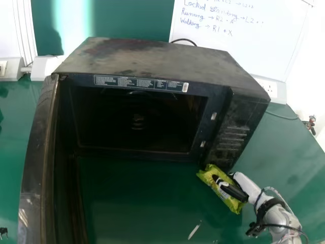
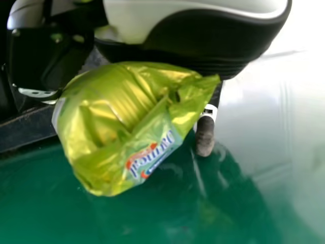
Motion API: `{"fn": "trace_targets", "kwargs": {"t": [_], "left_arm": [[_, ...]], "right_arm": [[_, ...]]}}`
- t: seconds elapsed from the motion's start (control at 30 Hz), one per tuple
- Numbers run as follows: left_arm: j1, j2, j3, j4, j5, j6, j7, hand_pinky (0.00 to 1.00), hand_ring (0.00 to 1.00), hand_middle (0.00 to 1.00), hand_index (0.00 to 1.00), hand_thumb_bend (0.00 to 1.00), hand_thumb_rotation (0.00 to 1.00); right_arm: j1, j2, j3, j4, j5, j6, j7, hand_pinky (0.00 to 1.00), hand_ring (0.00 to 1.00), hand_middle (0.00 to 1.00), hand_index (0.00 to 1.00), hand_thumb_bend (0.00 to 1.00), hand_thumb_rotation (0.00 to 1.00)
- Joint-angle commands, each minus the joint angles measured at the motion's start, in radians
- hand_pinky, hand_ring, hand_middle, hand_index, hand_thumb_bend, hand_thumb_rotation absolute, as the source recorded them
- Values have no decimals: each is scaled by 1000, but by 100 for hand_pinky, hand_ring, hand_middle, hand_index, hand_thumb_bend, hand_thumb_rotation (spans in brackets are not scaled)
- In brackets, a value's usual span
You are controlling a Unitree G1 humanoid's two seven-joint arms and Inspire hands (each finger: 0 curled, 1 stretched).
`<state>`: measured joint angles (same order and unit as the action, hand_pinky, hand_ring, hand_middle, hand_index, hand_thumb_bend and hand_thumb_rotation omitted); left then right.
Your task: Put biscuit inside oven
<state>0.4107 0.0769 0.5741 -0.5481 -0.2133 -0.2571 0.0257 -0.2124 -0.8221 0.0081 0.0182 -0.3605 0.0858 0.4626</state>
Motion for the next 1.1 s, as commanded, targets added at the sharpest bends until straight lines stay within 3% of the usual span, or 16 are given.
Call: {"fn": "trace_targets", "kwargs": {"t": [0.0, 0.73, 1.07], "left_arm": [[1, -1, 7, 1, 11, -7, 8, 97, 91, 91, 97, 95, 100], [-33, 7, 0, 47, 19, -15, 2, 97, 92, 91, 97, 94, 100], [-47, -3, -13, 55, 38, -19, 8, 95, 92, 91, 97, 93, 100]], "right_arm": [[31, 21, -5, -25, 33, 32, 31, 12, 17, 22, 47, 52, 16], [53, 175, -52, -147, 114, 160, -23, 19, 24, 30, 47, 51, 16], [14, 255, -38, -144, 153, 143, -42, 20, 25, 32, 47, 51, 16]]}}
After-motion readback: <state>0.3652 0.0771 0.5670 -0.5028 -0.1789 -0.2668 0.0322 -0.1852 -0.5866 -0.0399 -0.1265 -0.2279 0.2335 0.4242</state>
